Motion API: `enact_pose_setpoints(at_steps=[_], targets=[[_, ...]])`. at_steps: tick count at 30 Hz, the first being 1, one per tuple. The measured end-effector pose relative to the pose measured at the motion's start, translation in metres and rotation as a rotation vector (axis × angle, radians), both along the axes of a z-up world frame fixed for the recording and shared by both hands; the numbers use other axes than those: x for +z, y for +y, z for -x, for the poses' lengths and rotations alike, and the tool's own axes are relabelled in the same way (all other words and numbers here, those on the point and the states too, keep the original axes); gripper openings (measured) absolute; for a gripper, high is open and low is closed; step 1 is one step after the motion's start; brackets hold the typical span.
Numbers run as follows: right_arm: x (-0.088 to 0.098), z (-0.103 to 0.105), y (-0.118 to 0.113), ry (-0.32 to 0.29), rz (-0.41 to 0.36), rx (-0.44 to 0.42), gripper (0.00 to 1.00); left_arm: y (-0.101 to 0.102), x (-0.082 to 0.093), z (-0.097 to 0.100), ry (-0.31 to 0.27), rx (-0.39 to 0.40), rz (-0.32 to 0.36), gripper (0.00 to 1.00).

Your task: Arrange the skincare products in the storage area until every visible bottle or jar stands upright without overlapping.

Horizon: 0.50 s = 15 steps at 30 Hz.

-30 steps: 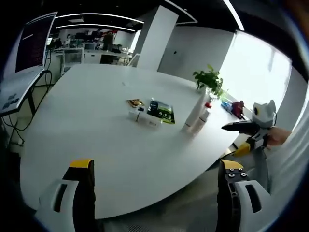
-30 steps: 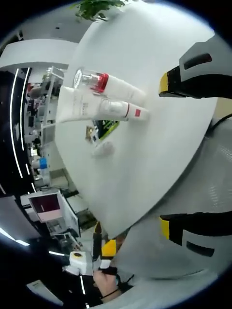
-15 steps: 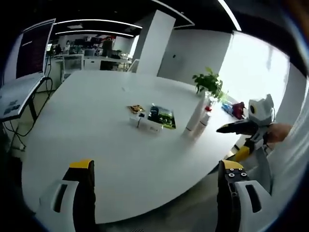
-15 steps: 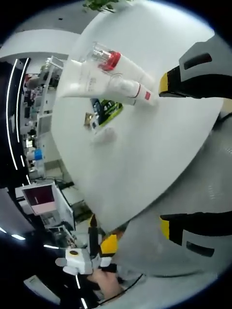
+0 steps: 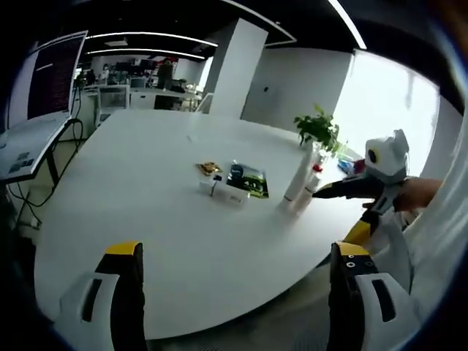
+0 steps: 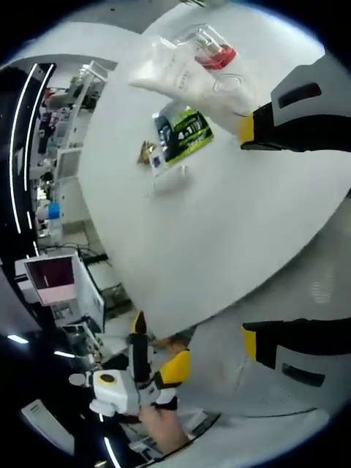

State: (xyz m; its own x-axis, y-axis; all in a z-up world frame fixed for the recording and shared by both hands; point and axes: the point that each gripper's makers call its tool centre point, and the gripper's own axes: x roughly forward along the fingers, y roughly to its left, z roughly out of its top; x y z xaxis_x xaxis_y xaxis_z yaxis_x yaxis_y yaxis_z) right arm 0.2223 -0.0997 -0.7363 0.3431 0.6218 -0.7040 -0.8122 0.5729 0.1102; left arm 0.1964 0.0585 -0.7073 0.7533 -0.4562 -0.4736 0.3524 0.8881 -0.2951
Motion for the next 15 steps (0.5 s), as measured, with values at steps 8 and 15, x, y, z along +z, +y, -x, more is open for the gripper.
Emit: enact_pose_setpoints(at_steps=[8, 15], targets=[[-0.002, -0.025, 0.018, -0.036, 0.045, 0.052, 0.9, -0.002, 0.001, 0.001, 0.003, -0.005, 0.005, 0.99], [-0.006, -0.049, 0.033, -0.083, 0.062, 0.058, 0.79, 0.0, -0.004, 0.002, 0.019, -0.003, -0.009, 0.99]])
